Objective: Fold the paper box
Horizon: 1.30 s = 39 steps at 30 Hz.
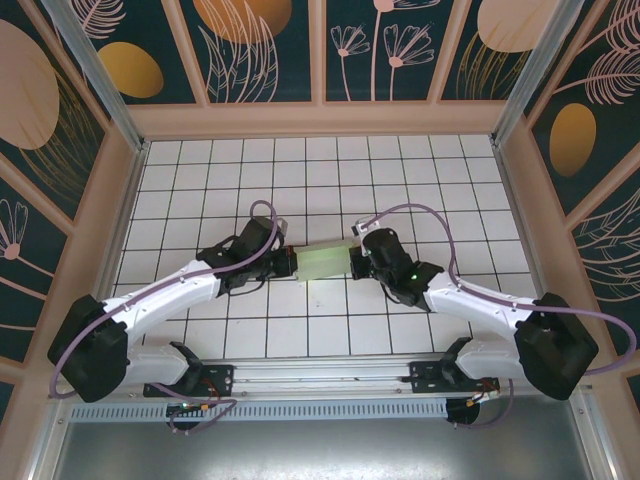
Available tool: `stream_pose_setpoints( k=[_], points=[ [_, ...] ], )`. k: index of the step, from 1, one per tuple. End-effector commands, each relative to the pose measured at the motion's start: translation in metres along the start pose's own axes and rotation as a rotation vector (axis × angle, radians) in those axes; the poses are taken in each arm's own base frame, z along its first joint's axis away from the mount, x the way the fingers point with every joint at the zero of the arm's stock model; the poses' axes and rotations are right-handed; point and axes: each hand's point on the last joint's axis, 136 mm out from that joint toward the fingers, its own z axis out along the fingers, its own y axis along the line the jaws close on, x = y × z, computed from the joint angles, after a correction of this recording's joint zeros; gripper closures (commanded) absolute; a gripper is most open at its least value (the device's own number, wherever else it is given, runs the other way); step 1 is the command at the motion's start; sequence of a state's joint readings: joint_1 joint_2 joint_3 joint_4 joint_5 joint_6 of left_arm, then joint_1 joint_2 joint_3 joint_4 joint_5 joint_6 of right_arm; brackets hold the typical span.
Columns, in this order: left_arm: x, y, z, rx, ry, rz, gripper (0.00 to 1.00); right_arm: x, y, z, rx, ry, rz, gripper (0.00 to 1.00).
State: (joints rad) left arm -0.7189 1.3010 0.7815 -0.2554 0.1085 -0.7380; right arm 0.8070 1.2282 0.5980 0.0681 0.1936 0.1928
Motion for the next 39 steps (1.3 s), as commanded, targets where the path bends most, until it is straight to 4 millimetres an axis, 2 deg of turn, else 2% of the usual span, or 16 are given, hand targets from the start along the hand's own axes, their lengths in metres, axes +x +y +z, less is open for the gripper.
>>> stream_pose_setpoints(
  k=[1, 4, 6, 9, 12, 15, 18, 23, 31, 34, 37, 39],
  points=[
    [0.016, 0.006, 0.012, 0.005, 0.051, 0.002, 0.98, 0.018, 0.006, 0.000, -0.032, 0.020, -0.003, 1.00],
    [0.019, 0.009, 0.014, 0.003, 0.058, -0.002, 0.97, 0.016, 0.007, -0.002, -0.038, 0.010, -0.007, 1.00],
    [0.018, 0.008, 0.013, 0.003, 0.054, -0.002, 0.97, 0.008, 0.011, -0.007, -0.051, -0.017, -0.013, 0.95],
    [0.018, 0.009, 0.012, -0.002, 0.051, 0.004, 0.97, -0.008, 0.017, -0.019, -0.091, -0.087, -0.021, 0.77],
    [0.018, 0.010, 0.012, -0.006, 0.051, 0.008, 0.97, -0.027, 0.021, -0.035, -0.126, -0.171, -0.029, 0.46],
    [0.017, 0.010, 0.011, -0.006, 0.047, 0.005, 0.97, -0.042, 0.018, -0.047, -0.117, -0.230, -0.033, 0.35],
    [0.015, 0.009, 0.010, -0.005, 0.040, 0.013, 0.97, -0.055, 0.011, -0.051, -0.086, -0.258, -0.008, 0.32],
    [0.015, 0.007, 0.011, 0.002, 0.042, 0.014, 0.94, -0.065, 0.000, -0.031, -0.008, -0.175, 0.081, 0.31],
    [0.008, -0.003, 0.004, 0.054, 0.005, 0.010, 0.79, -0.040, -0.003, 0.002, 0.031, -0.068, 0.105, 0.33],
    [0.007, -0.013, -0.003, 0.108, -0.002, 0.014, 0.62, -0.034, -0.002, 0.007, 0.028, -0.051, 0.108, 0.33],
    [0.009, -0.028, -0.013, 0.189, 0.005, 0.028, 0.42, -0.028, -0.004, 0.011, 0.035, -0.039, 0.113, 0.33],
    [0.006, -0.038, -0.021, 0.245, -0.018, 0.019, 0.25, -0.026, -0.003, 0.013, 0.033, -0.032, 0.115, 0.34]
  ],
)
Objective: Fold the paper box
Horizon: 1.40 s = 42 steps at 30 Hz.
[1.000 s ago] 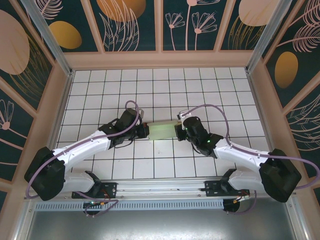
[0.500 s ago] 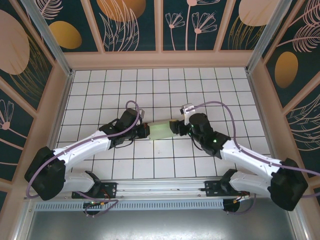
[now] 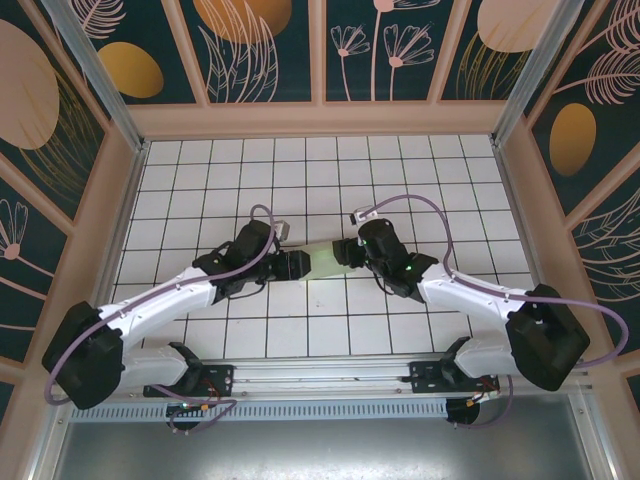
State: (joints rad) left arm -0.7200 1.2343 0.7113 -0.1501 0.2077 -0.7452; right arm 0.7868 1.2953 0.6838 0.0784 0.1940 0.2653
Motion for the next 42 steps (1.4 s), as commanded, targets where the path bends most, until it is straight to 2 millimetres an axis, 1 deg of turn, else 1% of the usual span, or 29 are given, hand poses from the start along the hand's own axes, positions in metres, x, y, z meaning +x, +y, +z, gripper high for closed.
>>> stream_pose_setpoints(
  k=[1, 2, 4, 6, 8, 11, 16, 18, 21, 24, 27, 30, 32, 33, 34, 38, 42],
  points=[
    [-0.004, -0.024, -0.013, 0.118, -0.027, 0.002, 0.19, 0.001, -0.005, 0.004, 0.027, 0.001, 0.024, 0.33],
    [-0.009, -0.026, -0.016, 0.125, -0.053, -0.009, 0.15, 0.002, -0.005, 0.004, 0.024, 0.002, 0.024, 0.33],
    [-0.020, -0.027, -0.018, 0.116, -0.103, -0.033, 0.14, 0.003, -0.005, 0.004, 0.025, 0.004, 0.025, 0.34],
    [-0.035, -0.021, -0.020, 0.066, -0.171, -0.072, 0.15, 0.005, -0.005, 0.004, 0.024, 0.005, 0.026, 0.33],
    [-0.045, -0.013, -0.019, 0.015, -0.215, -0.104, 0.15, 0.006, -0.006, 0.004, 0.025, 0.007, 0.027, 0.34],
    [-0.049, -0.004, -0.012, -0.041, -0.226, -0.126, 0.15, 0.007, -0.007, 0.003, 0.026, 0.008, 0.025, 0.34],
    [-0.040, 0.014, 0.002, -0.112, -0.190, -0.134, 0.17, 0.007, -0.007, 0.002, 0.028, 0.005, 0.024, 0.34],
    [-0.034, 0.024, 0.007, -0.143, -0.176, -0.138, 0.22, 0.006, -0.006, 0.002, 0.021, 0.002, 0.025, 0.34],
    [-0.025, 0.034, 0.015, -0.162, -0.152, -0.148, 0.36, 0.005, -0.005, 0.002, 0.014, -0.002, 0.018, 0.34],
    [-0.010, 0.044, 0.023, -0.171, -0.116, -0.175, 0.44, 0.000, -0.002, -0.001, -0.004, -0.016, 0.022, 0.34],
    [0.001, 0.049, 0.031, -0.157, -0.086, -0.198, 0.52, -0.010, 0.004, -0.006, -0.048, -0.042, 0.045, 0.34],
    [0.003, 0.051, 0.032, -0.160, -0.083, -0.198, 0.57, -0.021, 0.006, -0.014, -0.101, -0.069, 0.095, 0.33],
    [0.003, 0.052, 0.032, -0.167, -0.084, -0.193, 0.59, -0.023, 0.003, -0.017, -0.133, -0.076, 0.131, 0.34],
    [0.003, 0.053, 0.032, -0.169, -0.085, -0.191, 0.60, -0.021, -0.002, -0.017, -0.135, -0.074, 0.154, 0.33],
    [0.002, 0.053, 0.032, -0.168, -0.086, -0.189, 0.61, -0.019, -0.002, -0.017, -0.157, -0.066, 0.171, 0.34],
    [0.006, 0.053, 0.036, -0.166, -0.069, -0.185, 0.64, -0.002, -0.012, -0.012, -0.184, -0.022, 0.225, 0.35],
    [0.009, 0.054, 0.038, -0.158, -0.055, -0.184, 0.65, 0.015, -0.018, -0.004, -0.178, 0.027, 0.249, 0.44]
  ],
)
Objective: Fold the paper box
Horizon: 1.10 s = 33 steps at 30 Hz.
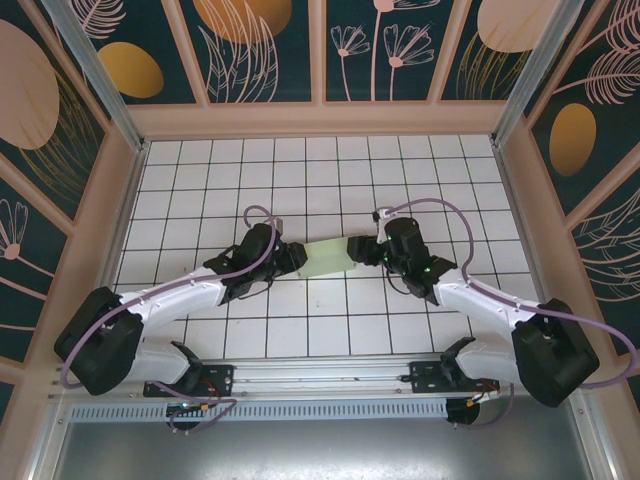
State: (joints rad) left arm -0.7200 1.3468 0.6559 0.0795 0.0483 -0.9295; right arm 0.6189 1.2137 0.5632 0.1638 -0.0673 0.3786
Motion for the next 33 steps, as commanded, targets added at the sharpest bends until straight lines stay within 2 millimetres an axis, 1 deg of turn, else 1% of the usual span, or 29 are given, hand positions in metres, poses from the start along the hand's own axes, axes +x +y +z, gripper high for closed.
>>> stream_pose_setpoints(
  k=[1, 4, 6, 8, 9, 10, 12, 13, 14, 16, 18, 19, 21, 24, 26, 29, 30, 31, 33],
  points=[
    [0.030, 0.035, 0.008, -0.105, 0.099, 0.004, 0.66, 0.010, 0.001, 0.005, -0.047, 0.024, 0.046, 0.48],
    [0.033, 0.037, 0.011, -0.104, 0.109, 0.004, 0.74, 0.017, -0.003, 0.008, -0.044, 0.042, 0.053, 0.66],
    [0.034, 0.037, 0.012, -0.100, 0.114, 0.005, 0.79, 0.018, -0.004, 0.009, -0.044, 0.048, 0.050, 0.75],
    [0.035, 0.037, 0.013, -0.096, 0.117, 0.005, 0.81, 0.016, -0.002, 0.009, -0.051, 0.044, 0.045, 0.87],
    [0.035, 0.037, 0.014, -0.095, 0.117, 0.005, 0.82, 0.015, -0.001, 0.008, -0.052, 0.044, 0.044, 0.90],
    [0.035, 0.037, 0.014, -0.093, 0.118, 0.007, 0.82, 0.013, 0.000, 0.008, -0.056, 0.040, 0.042, 0.91],
    [0.034, 0.034, 0.014, -0.083, 0.114, 0.011, 0.82, 0.008, 0.003, 0.006, -0.061, 0.031, 0.037, 0.91],
    [0.032, 0.032, 0.013, -0.077, 0.108, 0.012, 0.82, 0.004, 0.005, 0.005, -0.068, 0.022, 0.036, 0.89],
    [0.030, 0.029, 0.012, -0.069, 0.102, 0.017, 0.79, 0.000, 0.007, 0.003, -0.071, 0.013, 0.033, 0.83],
    [0.024, 0.022, 0.010, -0.051, 0.086, 0.030, 0.68, -0.007, 0.010, 0.000, -0.078, -0.010, 0.028, 0.71],
    [0.014, 0.012, 0.006, -0.031, 0.057, 0.047, 0.57, -0.013, 0.012, -0.003, -0.080, -0.031, 0.020, 0.62],
    [0.009, 0.006, 0.004, -0.023, 0.043, 0.059, 0.51, -0.017, 0.013, -0.005, -0.081, -0.041, 0.017, 0.57],
    [-0.006, -0.008, 0.000, -0.009, 0.007, 0.083, 0.43, -0.022, 0.016, -0.008, -0.092, -0.053, 0.005, 0.48],
    [-0.026, -0.032, -0.008, 0.026, -0.041, 0.164, 0.31, -0.028, 0.024, -0.014, -0.121, -0.068, -0.060, 0.34],
    [-0.041, -0.047, -0.016, 0.044, -0.094, 0.268, 0.29, -0.031, 0.023, -0.019, -0.114, -0.084, -0.101, 0.30],
    [-0.062, -0.063, -0.026, 0.032, -0.166, 0.465, 0.24, -0.039, 0.014, -0.027, -0.094, -0.112, -0.101, 0.27],
    [-0.067, -0.068, -0.027, 0.028, -0.179, 0.531, 0.23, -0.039, 0.016, -0.030, -0.105, -0.113, -0.104, 0.26],
    [-0.071, -0.074, -0.028, 0.028, -0.183, 0.594, 0.22, -0.045, 0.005, -0.033, -0.083, -0.128, -0.087, 0.25],
    [-0.071, -0.087, -0.025, 0.060, -0.163, 0.728, 0.22, -0.049, -0.002, -0.039, -0.066, -0.139, -0.082, 0.24]
  ],
)
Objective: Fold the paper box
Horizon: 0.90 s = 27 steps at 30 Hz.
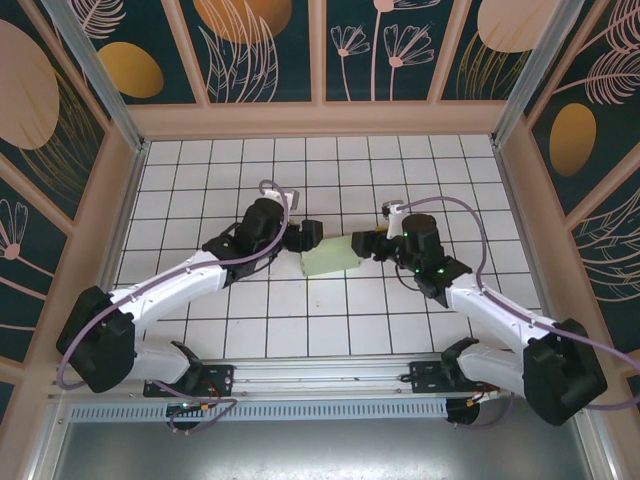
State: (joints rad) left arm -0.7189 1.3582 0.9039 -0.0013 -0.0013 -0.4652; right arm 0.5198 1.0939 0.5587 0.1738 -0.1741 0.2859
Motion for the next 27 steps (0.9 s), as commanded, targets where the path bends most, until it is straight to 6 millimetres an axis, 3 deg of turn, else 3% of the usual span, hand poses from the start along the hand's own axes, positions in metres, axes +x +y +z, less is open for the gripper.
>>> stream_pose_setpoints(
  k=[1, 5, 12, 17, 20, 27],
  points=[
    [-0.013, -0.020, 0.003, 0.068, 0.013, 0.328, 0.22, -0.015, -0.007, -0.013, 0.019, -0.034, -0.019, 0.24],
    [-0.005, -0.053, 0.020, 0.244, 0.086, 0.542, 0.22, -0.019, -0.027, -0.025, 0.081, -0.053, 0.012, 0.23],
    [0.034, -0.073, 0.050, 0.367, 0.294, 0.823, 0.23, -0.014, -0.054, -0.042, 0.143, -0.069, 0.057, 0.23],
    [0.061, -0.075, 0.075, 0.385, 0.412, 0.892, 0.26, -0.009, -0.060, -0.042, 0.154, -0.062, 0.061, 0.23],
    [0.073, -0.069, 0.084, 0.370, 0.492, 0.898, 0.35, -0.008, -0.061, -0.042, 0.154, -0.060, 0.057, 0.23],
    [0.080, -0.055, 0.098, 0.304, 0.571, 0.922, 0.37, -0.008, -0.063, -0.040, 0.143, -0.053, 0.043, 0.23]
  ],
)
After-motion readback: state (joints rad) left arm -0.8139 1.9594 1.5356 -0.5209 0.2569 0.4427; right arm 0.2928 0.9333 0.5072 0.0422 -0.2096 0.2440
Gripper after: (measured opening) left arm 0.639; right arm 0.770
